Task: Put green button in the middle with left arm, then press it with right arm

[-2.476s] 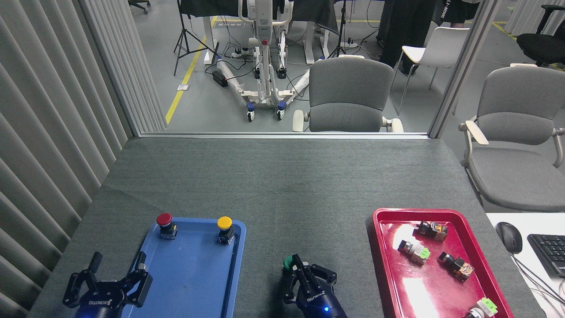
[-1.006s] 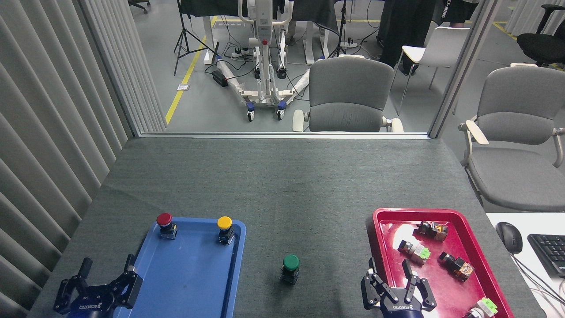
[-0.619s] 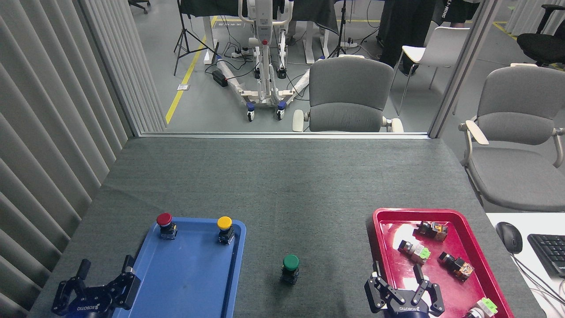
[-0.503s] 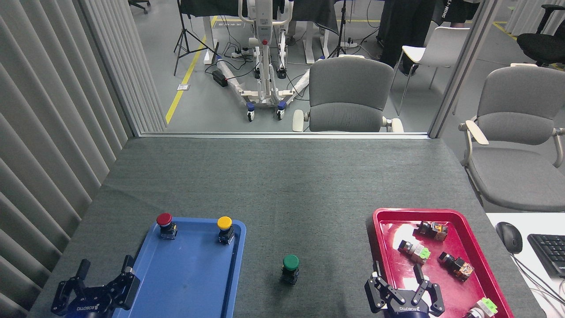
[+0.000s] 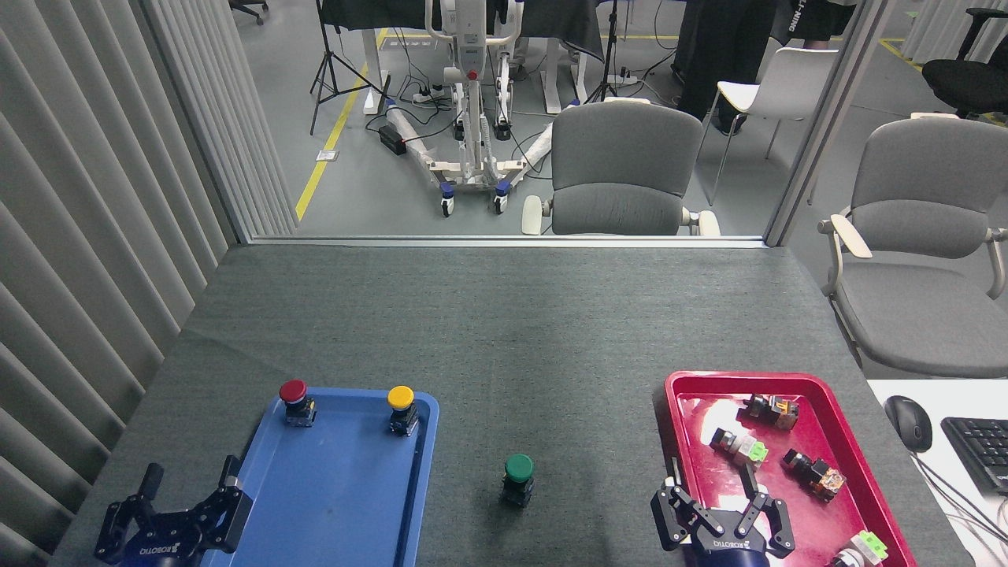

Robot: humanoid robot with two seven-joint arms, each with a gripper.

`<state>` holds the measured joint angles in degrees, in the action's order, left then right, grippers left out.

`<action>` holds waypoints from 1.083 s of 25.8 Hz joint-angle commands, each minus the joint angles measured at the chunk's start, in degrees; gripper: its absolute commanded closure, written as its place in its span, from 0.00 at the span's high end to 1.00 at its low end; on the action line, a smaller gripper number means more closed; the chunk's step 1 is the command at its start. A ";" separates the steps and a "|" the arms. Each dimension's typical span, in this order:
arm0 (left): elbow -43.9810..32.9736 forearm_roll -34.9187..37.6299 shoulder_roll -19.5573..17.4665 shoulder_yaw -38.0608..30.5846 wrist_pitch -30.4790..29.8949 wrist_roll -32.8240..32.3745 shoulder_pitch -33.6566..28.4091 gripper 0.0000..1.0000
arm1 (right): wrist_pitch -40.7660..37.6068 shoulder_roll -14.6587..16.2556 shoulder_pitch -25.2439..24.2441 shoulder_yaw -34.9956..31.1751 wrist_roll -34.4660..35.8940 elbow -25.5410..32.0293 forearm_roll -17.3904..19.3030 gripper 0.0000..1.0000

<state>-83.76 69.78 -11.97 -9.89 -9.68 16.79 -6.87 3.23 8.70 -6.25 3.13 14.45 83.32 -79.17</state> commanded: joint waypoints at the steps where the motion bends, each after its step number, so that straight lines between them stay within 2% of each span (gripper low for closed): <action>1: 0.00 0.00 0.19 -0.04 0.01 0.00 0.02 1.00 | 1.34 0.26 0.19 0.12 -0.12 0.53 0.16 0.99; 6: 0.09 0.18 0.89 -0.22 0.01 0.00 0.02 1.00 | 2.83 0.44 0.45 0.65 -0.12 0.53 0.16 0.99; 10: 0.26 0.09 0.89 -0.22 0.10 0.00 0.10 1.00 | 2.57 1.84 0.54 2.32 0.14 0.79 0.16 0.99; 16: 3.78 0.09 0.98 0.04 -0.17 0.17 0.89 1.00 | 2.30 0.79 1.33 2.23 -0.12 0.88 -0.19 0.99; 20: 3.52 0.09 0.89 0.04 -0.17 0.17 0.81 1.00 | -0.42 3.08 1.42 1.88 0.14 1.76 0.25 0.99; 28: 3.08 0.09 0.89 0.13 -1.57 0.26 0.89 1.00 | -0.24 3.08 -0.78 0.65 -0.21 2.99 0.25 0.99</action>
<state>-80.56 69.87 -11.07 -9.77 -10.79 17.10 -6.02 2.99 12.08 -5.70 4.03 14.57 86.05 -78.94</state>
